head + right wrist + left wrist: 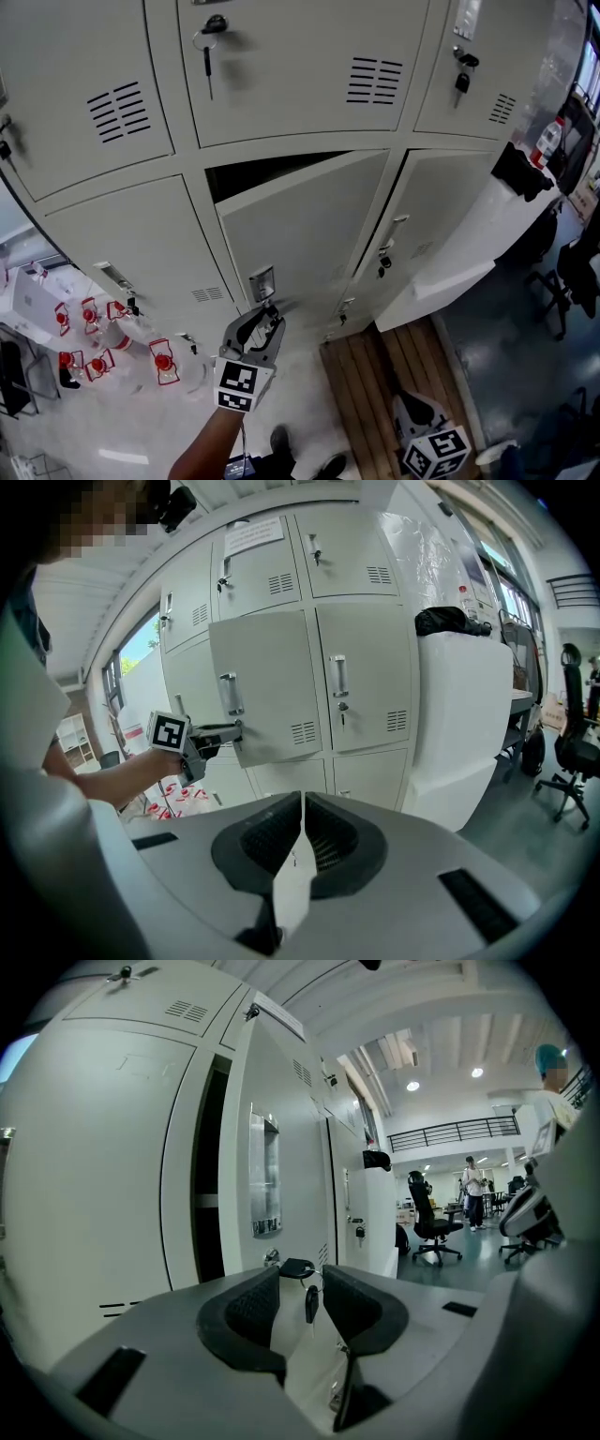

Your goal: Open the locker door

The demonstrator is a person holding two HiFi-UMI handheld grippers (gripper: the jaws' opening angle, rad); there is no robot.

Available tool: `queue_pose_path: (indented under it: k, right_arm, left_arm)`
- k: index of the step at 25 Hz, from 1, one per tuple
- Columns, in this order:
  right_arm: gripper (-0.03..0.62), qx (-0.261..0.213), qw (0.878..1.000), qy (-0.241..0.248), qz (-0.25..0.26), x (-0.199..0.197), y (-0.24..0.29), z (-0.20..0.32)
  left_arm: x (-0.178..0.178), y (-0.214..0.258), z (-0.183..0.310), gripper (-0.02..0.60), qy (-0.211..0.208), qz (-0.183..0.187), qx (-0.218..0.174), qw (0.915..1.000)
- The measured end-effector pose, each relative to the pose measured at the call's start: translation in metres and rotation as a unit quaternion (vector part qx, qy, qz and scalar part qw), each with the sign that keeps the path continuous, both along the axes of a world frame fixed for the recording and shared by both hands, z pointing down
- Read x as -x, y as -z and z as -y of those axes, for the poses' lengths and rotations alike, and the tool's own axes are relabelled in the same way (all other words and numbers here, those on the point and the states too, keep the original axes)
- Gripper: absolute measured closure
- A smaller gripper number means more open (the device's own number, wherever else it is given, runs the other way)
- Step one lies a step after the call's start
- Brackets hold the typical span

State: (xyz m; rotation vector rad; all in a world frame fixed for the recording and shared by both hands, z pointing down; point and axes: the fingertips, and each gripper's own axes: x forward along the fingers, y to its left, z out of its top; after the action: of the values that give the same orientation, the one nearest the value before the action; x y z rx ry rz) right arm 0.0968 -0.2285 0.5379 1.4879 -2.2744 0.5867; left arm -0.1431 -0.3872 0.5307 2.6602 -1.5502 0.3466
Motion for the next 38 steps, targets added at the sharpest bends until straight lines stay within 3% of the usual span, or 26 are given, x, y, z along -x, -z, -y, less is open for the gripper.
queue_pose_path:
  k: [24, 26, 27, 32, 34, 38]
  right_arm:
    - [0.556, -0.01, 1.0, -0.015, 0.003, -0.053, 0.013, -0.042]
    - [0.556, -0.01, 1.0, -0.015, 0.003, -0.054, 0.014, -0.044]
    - [0.556, -0.01, 1.0, -0.014, 0.002, -0.055, 0.015, -0.045]
    - [0.556, -0.012, 1.0, -0.019, 0.003, -0.06, 0.017, -0.05]
    - [0.556, -0.014, 1.0, -0.024, 0.003, -0.066, 0.018, -0.052]
    - [0.556, -0.008, 0.999, -0.04, 0.001, -0.08, 0.016, -0.058]
  left_arm:
    - [-0.054, 0.001, -0.061, 0.454, -0.02, 0.037, -0.001, 0.9991]
    - [-0.061, 0.0, -0.067, 0.479, -0.038, 0.034, 0.002, 0.9987]
    - [-0.069, 0.0, -0.07, 0.551, -0.052, 0.034, 0.003, 0.9981]
    - [-0.1, 0.006, -0.08, 0.551, -0.095, 0.051, -0.012, 0.9941]
    - [-0.093, 0.013, -0.082, 0.549, -0.078, 0.05, -0.031, 0.9952]
    - [-0.041, 0.035, -0.079, 0.558, 0.013, 0.032, -0.081, 0.9961]
